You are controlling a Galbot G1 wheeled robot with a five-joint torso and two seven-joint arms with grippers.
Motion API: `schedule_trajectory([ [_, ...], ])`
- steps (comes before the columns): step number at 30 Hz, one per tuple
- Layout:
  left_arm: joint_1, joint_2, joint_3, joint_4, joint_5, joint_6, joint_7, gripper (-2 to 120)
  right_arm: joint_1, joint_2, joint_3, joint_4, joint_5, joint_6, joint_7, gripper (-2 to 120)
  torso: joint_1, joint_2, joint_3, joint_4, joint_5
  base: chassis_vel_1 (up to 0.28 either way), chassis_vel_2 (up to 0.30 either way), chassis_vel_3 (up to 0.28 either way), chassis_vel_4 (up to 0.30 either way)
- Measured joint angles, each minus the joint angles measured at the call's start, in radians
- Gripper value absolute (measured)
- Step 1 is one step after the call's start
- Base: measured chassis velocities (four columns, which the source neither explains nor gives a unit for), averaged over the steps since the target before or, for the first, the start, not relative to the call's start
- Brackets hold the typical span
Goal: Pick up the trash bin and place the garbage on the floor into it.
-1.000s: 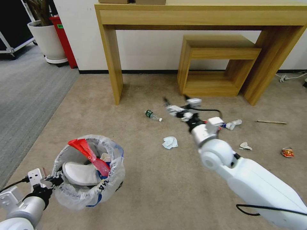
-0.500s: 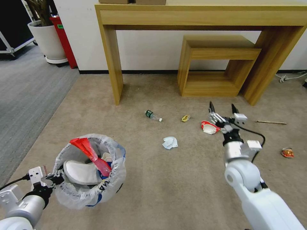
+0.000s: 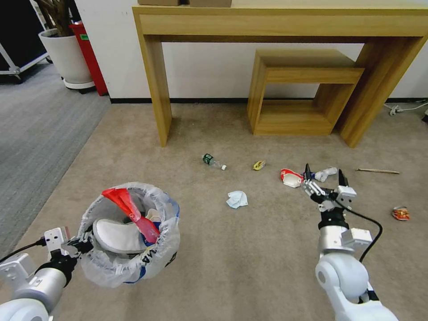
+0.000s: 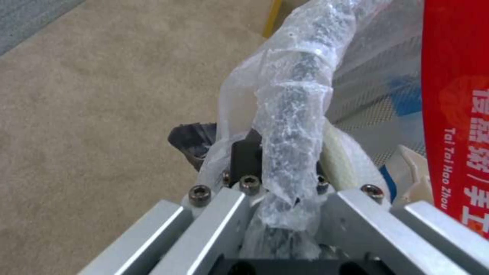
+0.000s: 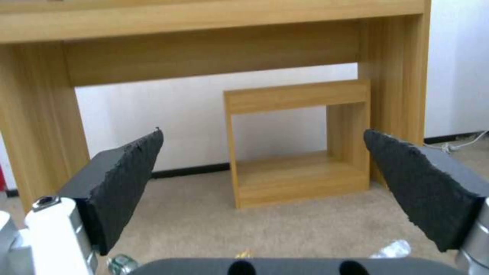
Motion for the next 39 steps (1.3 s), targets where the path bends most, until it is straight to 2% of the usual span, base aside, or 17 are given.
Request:
schedule_trajectory([
  [11,0.007,0.012,-0.007,0.0,-0.009,-0.004,0.002,1,0.0,0.02,-0.015,-0.021,-0.054,0.002,-0.005,100,0.0,0.0,0.0,0.0,0.0002,-0.013,0.012,0.007,-0.009],
  [39,-0.003,0.008,-0.01,0.022,-0.01,-0.006,0.003,1,0.019,0.008,-0.042,-0.057,-0.057,-0.001,-0.01,100,0.0,0.0,0.0,0.0001,0.0001,-0.096,0.1,0.097,-0.097],
])
